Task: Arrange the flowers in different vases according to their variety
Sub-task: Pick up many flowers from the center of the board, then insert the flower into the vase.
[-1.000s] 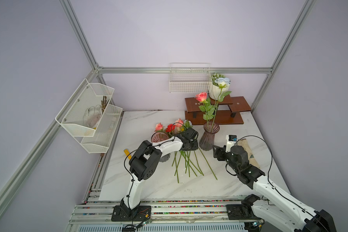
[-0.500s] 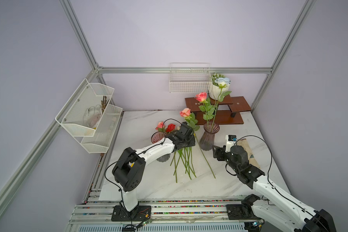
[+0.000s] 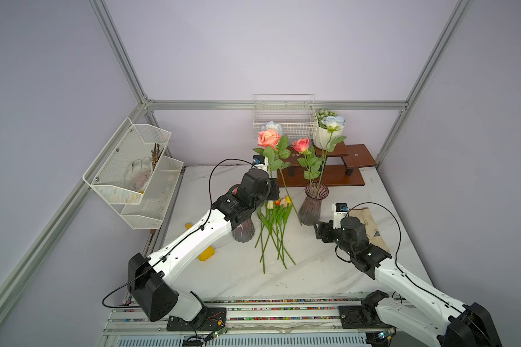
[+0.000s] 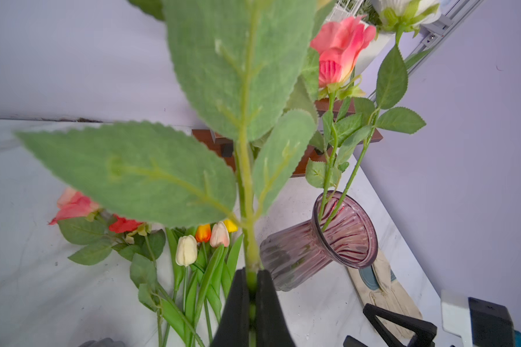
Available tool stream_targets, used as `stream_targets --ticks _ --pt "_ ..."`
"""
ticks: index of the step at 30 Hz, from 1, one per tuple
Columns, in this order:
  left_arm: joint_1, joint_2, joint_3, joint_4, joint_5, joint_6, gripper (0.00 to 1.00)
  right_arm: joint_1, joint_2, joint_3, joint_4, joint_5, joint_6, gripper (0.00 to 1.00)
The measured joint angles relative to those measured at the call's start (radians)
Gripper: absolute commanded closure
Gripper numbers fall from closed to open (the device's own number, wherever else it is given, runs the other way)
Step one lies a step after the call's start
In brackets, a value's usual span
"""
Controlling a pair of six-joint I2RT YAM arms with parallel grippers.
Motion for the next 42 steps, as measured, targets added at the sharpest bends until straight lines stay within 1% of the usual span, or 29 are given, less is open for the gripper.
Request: stream_targets --ticks 4,9,14,17,19,23,24,26,28,29,30,32,33,36,42 --pt "0.011 -0.079 -0.003 -0.029 0.031 0.026 1.00 0.000 0.006 -0.004 0.064 -0.111 -0.014 0.19" --pt "0.011 -0.168 -0.018 -0.027 0.112 0.028 1.00 0.000 0.056 0.010 0.141 -0.276 -0.033 0.18" --pt "0.011 -0.215 -0.059 -0.022 0.181 0.024 1.00 0.005 0.143 0.079 0.264 -0.365 -0.035 0.19" --pt "0.011 -0.230 -0.092 -0.019 0.198 0.024 1.00 0.021 0.258 0.155 0.409 -0.385 -0.044 0.19" --pt "0.011 -0.235 -0.108 -0.016 0.205 0.024 1.00 0.037 0.337 0.204 0.471 -0.391 -0.056 0.19" --pt "0.011 -0.240 -0.128 -0.013 0.212 0.024 1.00 0.081 0.560 0.348 0.606 -0.391 -0.079 0.20" --pt "0.011 -0.241 -0.130 -0.013 0.214 0.024 1.00 0.093 0.619 0.379 0.639 -0.386 -0.084 0.23" --pt "0.011 -0.244 -0.140 -0.003 0.216 0.024 1.00 0.109 0.700 0.423 0.670 -0.369 -0.097 0.32" --pt "0.012 -0.249 -0.146 -0.004 0.218 0.024 1.00 0.127 0.763 0.465 0.675 -0.340 -0.115 0.50" --pt "0.014 -0.252 -0.146 -0.003 0.220 0.024 1.00 0.137 0.792 0.490 0.674 -0.317 -0.124 0.62" --pt "0.014 -0.256 -0.146 -0.003 0.221 0.024 1.00 0.142 0.808 0.505 0.674 -0.301 -0.134 0.72" --pt "0.016 -0.267 -0.146 -0.003 0.221 0.024 1.00 0.152 0.816 0.522 0.672 -0.263 -0.147 0.86" --pt "0.016 -0.275 -0.146 -0.005 0.220 0.024 1.00 0.154 0.810 0.522 0.671 -0.249 -0.152 0.91" --pt "0.016 -0.308 -0.146 -0.015 0.217 0.025 1.00 0.155 0.763 0.505 0.667 -0.213 -0.167 1.00" --pt "0.016 -0.398 -0.148 -0.040 0.181 0.036 1.00 0.154 0.578 0.467 0.628 -0.205 -0.187 1.00"
